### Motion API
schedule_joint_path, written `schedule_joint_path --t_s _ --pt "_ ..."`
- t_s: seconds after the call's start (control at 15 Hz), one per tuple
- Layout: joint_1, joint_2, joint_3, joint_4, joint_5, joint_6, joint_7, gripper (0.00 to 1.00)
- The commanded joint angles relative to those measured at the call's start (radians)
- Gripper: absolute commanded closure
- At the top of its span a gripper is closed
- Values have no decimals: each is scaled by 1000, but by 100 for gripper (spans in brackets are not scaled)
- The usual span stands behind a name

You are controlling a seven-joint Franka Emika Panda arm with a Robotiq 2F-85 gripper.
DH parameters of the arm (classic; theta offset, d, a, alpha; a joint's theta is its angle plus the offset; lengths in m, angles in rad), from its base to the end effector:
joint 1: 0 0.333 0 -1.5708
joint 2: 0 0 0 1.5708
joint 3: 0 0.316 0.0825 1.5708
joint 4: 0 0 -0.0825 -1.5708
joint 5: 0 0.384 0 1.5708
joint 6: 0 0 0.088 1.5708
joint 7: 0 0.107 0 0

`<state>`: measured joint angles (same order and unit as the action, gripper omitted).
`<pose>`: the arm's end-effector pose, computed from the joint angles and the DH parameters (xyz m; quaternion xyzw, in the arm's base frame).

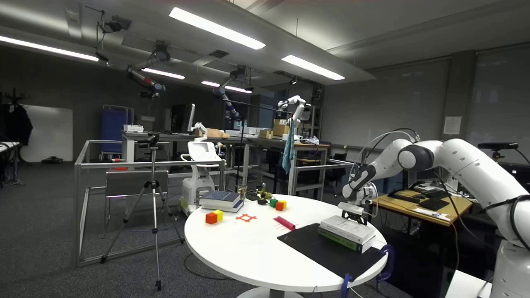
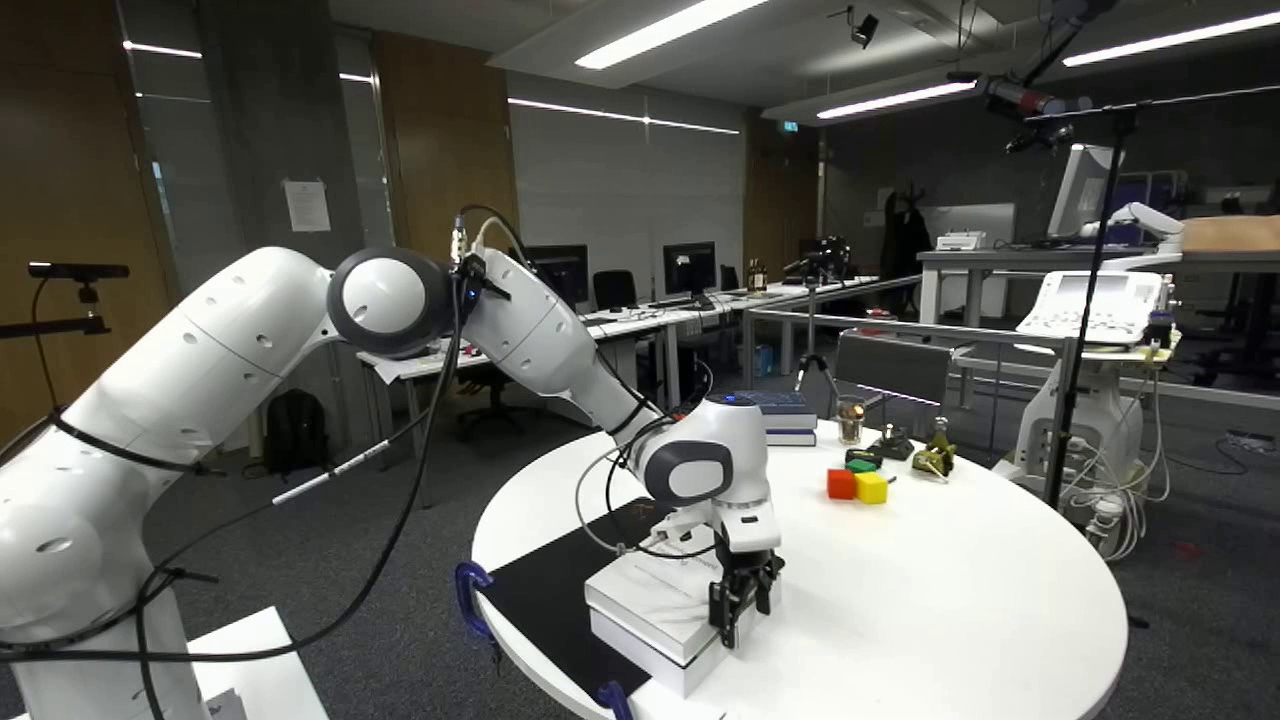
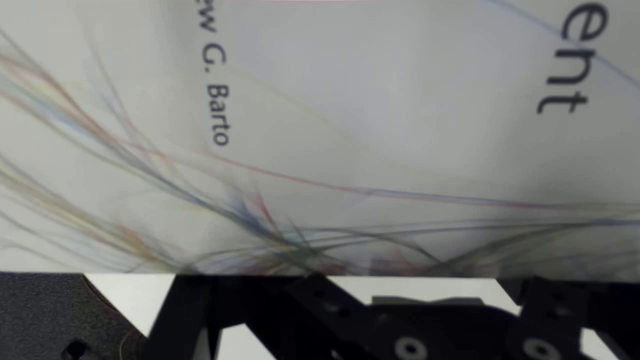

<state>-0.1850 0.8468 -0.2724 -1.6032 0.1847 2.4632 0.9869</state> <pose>0.6327 -0.2849 0.1483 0.7332 -0.6783 0.0347 0.0332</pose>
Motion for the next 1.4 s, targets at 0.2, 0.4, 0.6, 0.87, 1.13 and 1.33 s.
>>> schedule_joint_path --t_s 0.2,0.4,0.6,0.87,1.13,1.33 --pt "27 -57 10 -76 0 -32 -6 0" --pt "43 -72 8 -94 -7 -25 -4 0" --pt "66 -91 7 -122 -13 -18 0 0" --pt "104 -112 0 -157 -23 -20 14 0" --pt "142 -123 -16 -179 -36 -37 52 0" --pt "168 -128 -33 -181 -58 -90 116 0"
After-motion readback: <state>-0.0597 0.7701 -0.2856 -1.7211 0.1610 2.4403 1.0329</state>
